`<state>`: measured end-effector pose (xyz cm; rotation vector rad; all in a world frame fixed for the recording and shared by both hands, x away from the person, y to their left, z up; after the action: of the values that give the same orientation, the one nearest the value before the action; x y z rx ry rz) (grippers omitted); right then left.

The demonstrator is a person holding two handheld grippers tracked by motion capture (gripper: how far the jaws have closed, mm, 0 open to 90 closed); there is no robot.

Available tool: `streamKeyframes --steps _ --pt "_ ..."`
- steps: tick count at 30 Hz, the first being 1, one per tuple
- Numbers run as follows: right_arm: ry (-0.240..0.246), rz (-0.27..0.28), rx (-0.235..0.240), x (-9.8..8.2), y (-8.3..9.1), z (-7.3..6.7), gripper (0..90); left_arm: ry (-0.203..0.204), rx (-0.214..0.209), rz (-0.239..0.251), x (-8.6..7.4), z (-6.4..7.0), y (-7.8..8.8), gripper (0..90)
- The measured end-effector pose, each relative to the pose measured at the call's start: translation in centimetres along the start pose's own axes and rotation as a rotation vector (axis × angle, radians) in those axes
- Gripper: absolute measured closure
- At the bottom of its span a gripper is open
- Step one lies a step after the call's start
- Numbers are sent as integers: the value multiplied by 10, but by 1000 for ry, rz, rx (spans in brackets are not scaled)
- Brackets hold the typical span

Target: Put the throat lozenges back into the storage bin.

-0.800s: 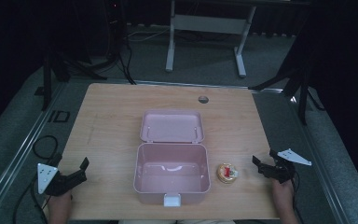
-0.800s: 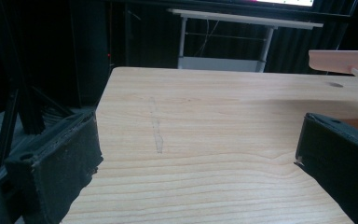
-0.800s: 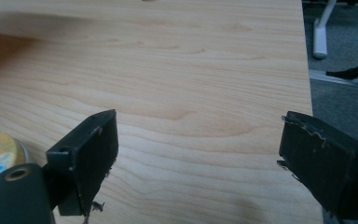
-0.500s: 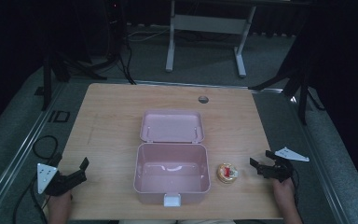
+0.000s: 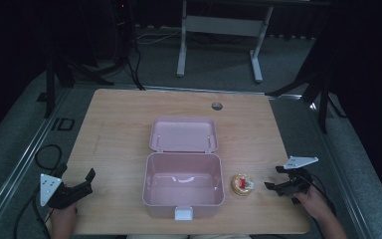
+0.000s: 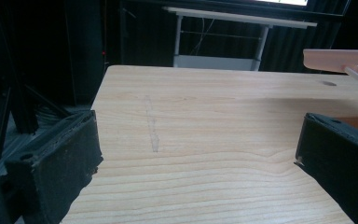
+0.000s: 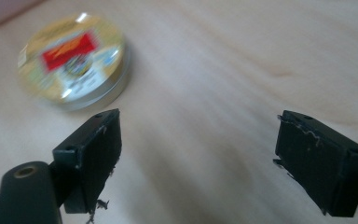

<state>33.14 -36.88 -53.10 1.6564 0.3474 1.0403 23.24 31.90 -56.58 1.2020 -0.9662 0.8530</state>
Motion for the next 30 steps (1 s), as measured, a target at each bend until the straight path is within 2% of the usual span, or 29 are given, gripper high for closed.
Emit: streamKeyframes --steps 2,3,4,9,11,20,23,26,30 --pt "45 -76 12 5 3 -3 143 -1 0 0 0 0 0 4" --pt "91 -154 8 10 5 -7 143 -1 1 0 0 0 0 4" --pt "91 -154 8 10 5 -7 143 -2 1 -2 0 0 0 4" --pt "162 -343 33 16 7 -12 150 -4 3 -2 0 0 0 4" --pt "181 -403 36 18 7 -14 150 -4 4 -3 0 0 0 4" --pt "242 -568 30 21 11 -20 150 -3 3 -4 0 0 0 4" --pt "275 -681 11 21 9 -24 149 -3 3 -4 0 0 0 4" --pt "295 -709 7 24 10 -25 148 -3 3 -4 0 0 0 4" --pt "308 -744 27 27 12 -29 140 -1 1 -4 0 0 0 4"
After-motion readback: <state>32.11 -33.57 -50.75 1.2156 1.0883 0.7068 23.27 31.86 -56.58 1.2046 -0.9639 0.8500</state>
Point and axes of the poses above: each handheld gripper's, and its own axes: y roughly backward along the jaws, x roughly out of its top, z roughly to its right, the point moved 1 cm from there along -y, roughly forward along the jaws, and after that the axes turned 12 degrees about -z, right-handed, at the moved point
